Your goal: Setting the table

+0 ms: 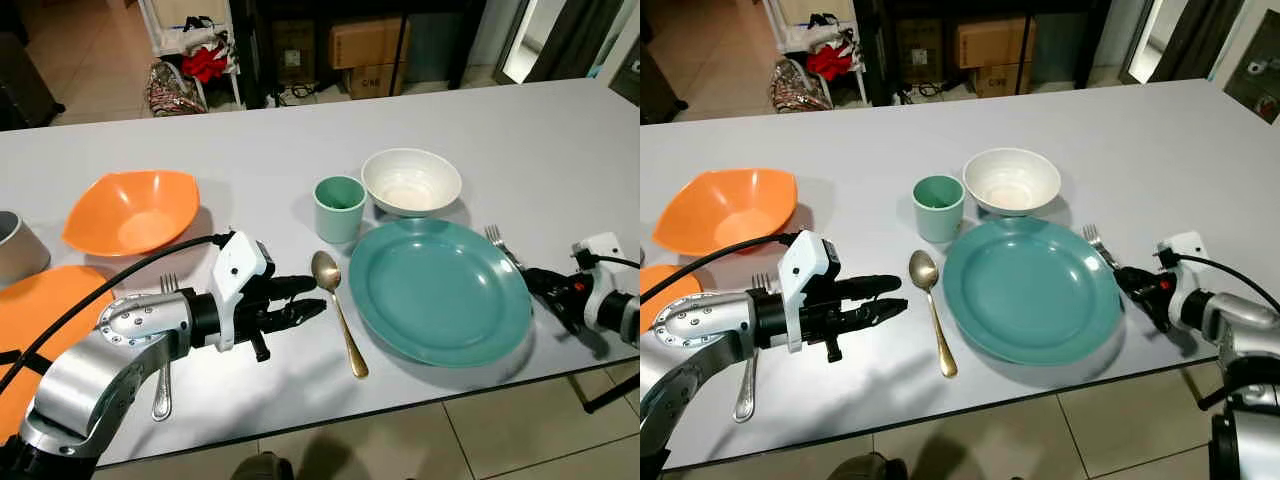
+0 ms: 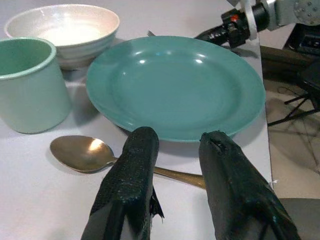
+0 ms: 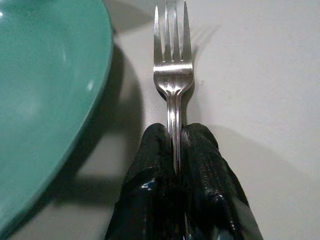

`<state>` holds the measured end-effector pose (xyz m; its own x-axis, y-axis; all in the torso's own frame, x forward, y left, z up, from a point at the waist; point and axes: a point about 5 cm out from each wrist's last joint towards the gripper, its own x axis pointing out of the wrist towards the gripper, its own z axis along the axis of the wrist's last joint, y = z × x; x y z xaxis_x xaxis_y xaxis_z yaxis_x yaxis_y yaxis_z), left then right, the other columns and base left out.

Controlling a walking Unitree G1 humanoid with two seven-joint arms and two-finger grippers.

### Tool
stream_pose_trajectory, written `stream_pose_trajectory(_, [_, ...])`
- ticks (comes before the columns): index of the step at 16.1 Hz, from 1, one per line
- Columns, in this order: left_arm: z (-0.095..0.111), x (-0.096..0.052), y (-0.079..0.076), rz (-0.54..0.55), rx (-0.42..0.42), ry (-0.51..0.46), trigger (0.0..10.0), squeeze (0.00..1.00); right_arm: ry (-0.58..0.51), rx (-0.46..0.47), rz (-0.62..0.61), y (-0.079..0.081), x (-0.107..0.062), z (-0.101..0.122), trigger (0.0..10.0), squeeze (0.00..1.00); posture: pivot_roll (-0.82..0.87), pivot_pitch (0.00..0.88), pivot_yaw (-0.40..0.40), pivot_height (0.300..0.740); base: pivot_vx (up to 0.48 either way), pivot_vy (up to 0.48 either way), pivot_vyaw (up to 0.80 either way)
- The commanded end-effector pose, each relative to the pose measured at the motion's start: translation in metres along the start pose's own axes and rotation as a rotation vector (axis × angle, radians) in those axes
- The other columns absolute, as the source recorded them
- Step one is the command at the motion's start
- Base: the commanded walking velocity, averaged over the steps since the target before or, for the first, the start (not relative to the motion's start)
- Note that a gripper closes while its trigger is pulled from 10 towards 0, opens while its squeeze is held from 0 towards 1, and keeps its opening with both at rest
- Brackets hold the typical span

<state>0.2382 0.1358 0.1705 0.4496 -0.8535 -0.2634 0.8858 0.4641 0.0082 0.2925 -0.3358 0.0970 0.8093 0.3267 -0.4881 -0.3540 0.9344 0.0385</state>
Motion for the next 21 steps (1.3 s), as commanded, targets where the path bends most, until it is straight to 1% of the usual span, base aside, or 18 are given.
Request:
stream_pose_trajectory(1, [0.000,0.000,0.000,0.020,0.014,-0.004,10.0,0.00,0.009,0.018,-0.044,-0.005,-0.006,-0.005,0.0,0.00,0.01,0.006,0.038,0.740,0.000,0.000,0.00])
stream_pose_trajectory(2, [0.000,0.000,0.003,0.051,0.013,-0.014,10.0,0.00,-0.014,0.018,-0.077,-0.009,-0.012,-0.004,0.0,0.00,0.01,0.000,0.035,0.740,0.000,0.000,0.00])
stream_pose_trajectory(3, [0.001,0.001,0.004,0.075,0.011,-0.025,10.0,0.00,-0.048,-0.001,-0.103,-0.012,-0.018,0.002,0.0,0.00,0.00,0.000,0.035,0.740,0.000,0.000,0.00])
stream_pose_trajectory(4, [0.001,0.001,0.005,0.079,0.011,-0.027,10.0,0.00,-0.069,-0.013,-0.111,-0.013,-0.021,0.006,0.0,0.00,0.00,0.000,0.032,0.740,0.000,0.000,0.00])
stream_pose_trajectory(5, [0.003,0.003,0.006,0.090,0.016,-0.036,10.0,0.00,-0.132,-0.045,-0.131,-0.011,-0.029,0.021,0.0,0.00,0.00,0.000,0.028,0.740,0.000,0.000,0.00])
stream_pose_trajectory(6, [0.004,0.004,0.007,0.091,0.017,-0.045,10.0,0.00,-0.178,-0.068,-0.156,-0.006,-0.034,0.035,0.0,0.00,-0.01,0.000,0.025,0.740,0.000,0.000,0.00])
stream_pose_trajectory(7, [0.004,0.004,0.007,0.091,0.017,-0.046,10.0,0.00,-0.195,-0.069,-0.169,-0.003,-0.036,0.039,0.0,0.00,-0.01,0.000,0.025,0.740,0.000,0.000,0.00])
stream_pose_trajectory(8, [0.003,0.006,0.006,0.091,0.018,-0.046,10.0,0.00,-0.228,-0.063,-0.179,0.004,-0.038,0.048,0.0,0.00,-0.01,0.000,0.025,0.740,0.000,0.000,0.00])
stream_pose_trajectory(9, [0.002,0.006,0.005,0.092,0.015,-0.046,10.0,0.00,-0.256,-0.056,-0.183,0.013,-0.040,0.056,0.0,0.00,-0.02,0.000,0.024,0.740,0.000,0.000,0.00])
stream_pose_trajectory(10, [0.000,0.008,0.003,0.091,0.012,-0.044,10.0,0.00,-0.297,-0.045,-0.157,0.034,-0.039,0.069,0.0,0.00,-0.02,0.000,0.027,0.740,0.000,0.000,0.00])
stream_pose_trajectory(12, [-0.001,0.009,0.004,0.089,0.016,-0.042,10.0,0.00,-0.314,-0.032,-0.085,0.067,-0.026,0.085,0.0,0.00,-0.03,0.000,0.026,0.740,0.000,0.000,0.00])
stream_pose_trajectory(13, [0.000,0.010,0.006,0.092,0.021,-0.042,10.0,0.00,-0.310,-0.014,-0.035,0.093,-0.014,0.098,0.0,0.00,-0.03,0.000,0.025,0.740,0.000,0.000,0.00])
stream_pose_trajectory(15, [0.001,0.011,0.008,0.091,0.027,-0.042,10.0,0.00,-0.296,0.015,-0.010,0.111,-0.004,0.104,0.0,0.00,-0.02,0.000,0.022,0.740,0.000,0.000,0.00])
stream_pose_trajectory(16, [0.002,0.011,0.009,0.090,0.033,-0.043,10.0,0.00,-0.272,0.026,0.009,0.126,0.002,0.106,0.0,0.00,-0.02,0.000,0.017,0.740,0.000,0.000,0.00])
stream_pose_trajectory(17, [0.002,0.011,0.009,0.089,0.035,-0.043,10.0,0.00,-0.260,0.030,0.020,0.132,0.004,0.106,0.0,0.00,-0.01,0.000,0.014,0.740,0.000,0.000,0.00])
stream_pose_trajectory(18, [0.002,0.011,0.009,0.088,0.037,-0.042,10.0,0.00,-0.224,0.041,0.021,0.138,0.006,0.103,0.0,0.00,-0.01,0.000,0.014,0.740,0.000,0.000,0.00])
stream_pose_trajectory(21, [0.002,0.010,0.007,0.082,0.037,-0.041,10.0,0.00,-0.101,0.042,-0.016,0.147,0.005,0.089,0.0,0.00,-0.01,0.000,0.006,0.740,0.000,0.000,0.00])
